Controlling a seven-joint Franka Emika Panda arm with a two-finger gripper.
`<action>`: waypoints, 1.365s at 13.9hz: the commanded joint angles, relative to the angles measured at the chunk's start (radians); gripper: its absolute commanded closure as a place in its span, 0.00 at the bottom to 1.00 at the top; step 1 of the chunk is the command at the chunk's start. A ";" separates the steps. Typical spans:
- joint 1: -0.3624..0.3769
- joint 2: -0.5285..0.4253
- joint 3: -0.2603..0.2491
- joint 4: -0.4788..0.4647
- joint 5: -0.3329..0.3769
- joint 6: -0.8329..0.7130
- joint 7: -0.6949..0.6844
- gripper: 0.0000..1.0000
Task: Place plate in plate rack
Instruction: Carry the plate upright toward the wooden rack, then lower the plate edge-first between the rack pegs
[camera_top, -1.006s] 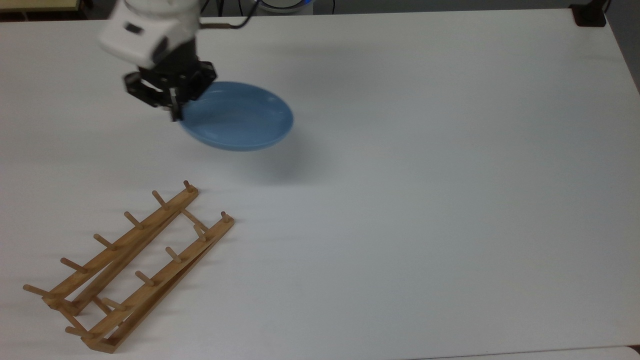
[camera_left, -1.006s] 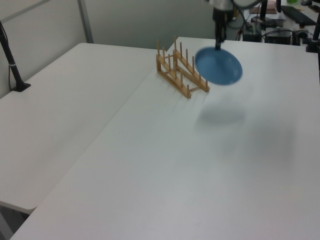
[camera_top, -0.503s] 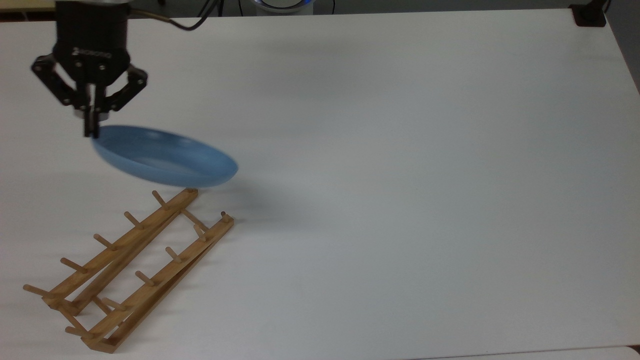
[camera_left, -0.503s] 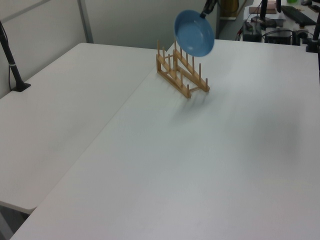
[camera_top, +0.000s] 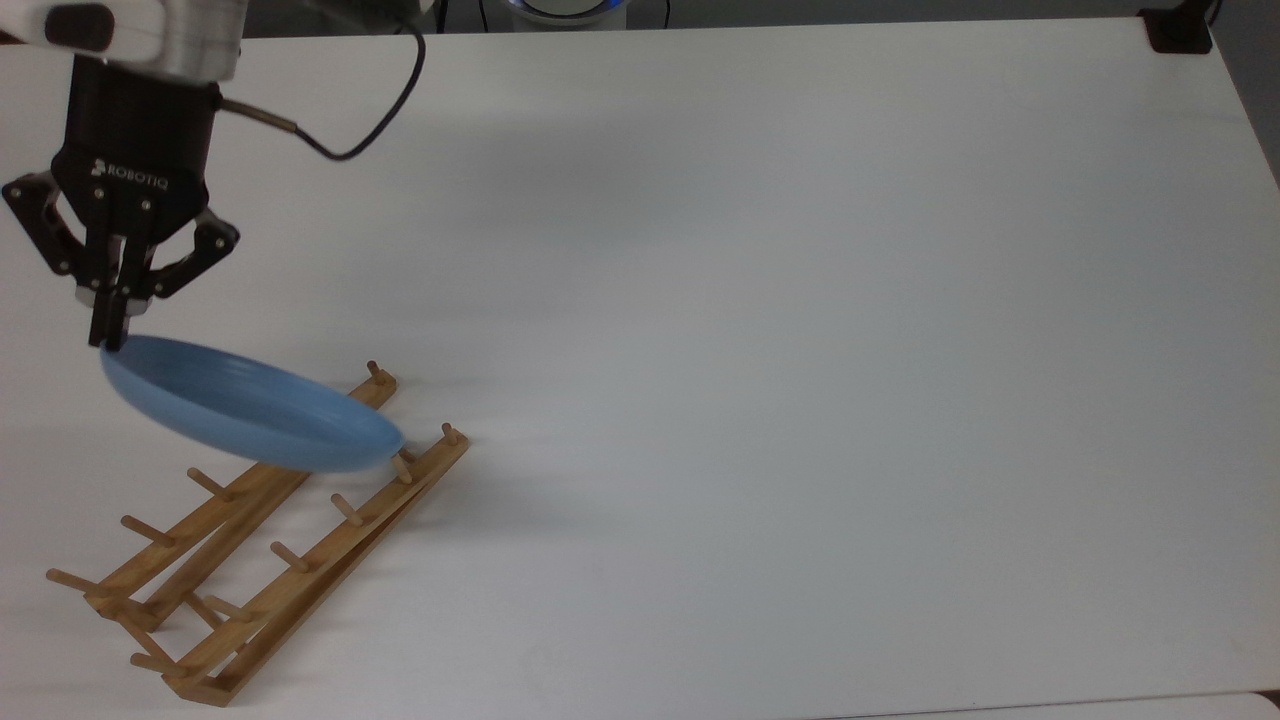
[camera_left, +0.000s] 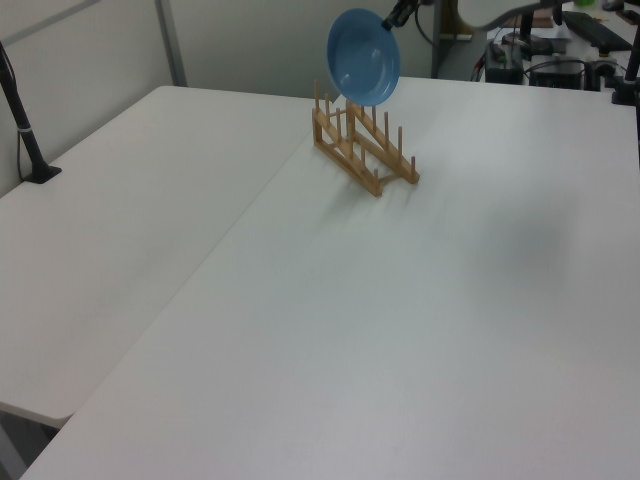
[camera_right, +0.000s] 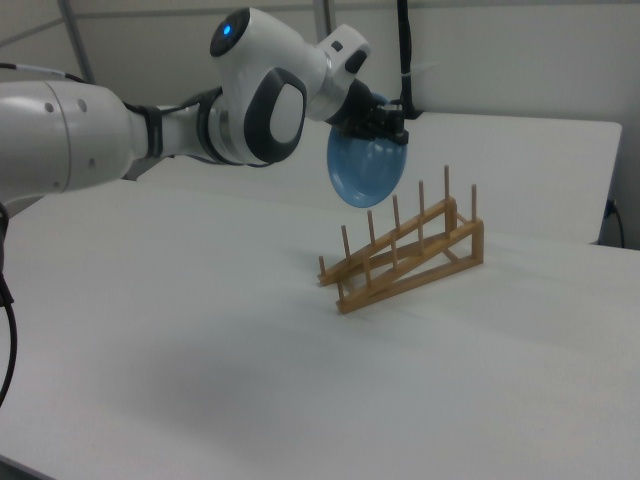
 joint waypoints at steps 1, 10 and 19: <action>0.008 0.052 -0.035 0.006 -0.132 0.111 0.115 1.00; 0.014 0.060 -0.090 0.010 -0.170 0.122 0.236 1.00; 0.042 0.061 -0.093 0.029 -0.363 0.041 0.578 1.00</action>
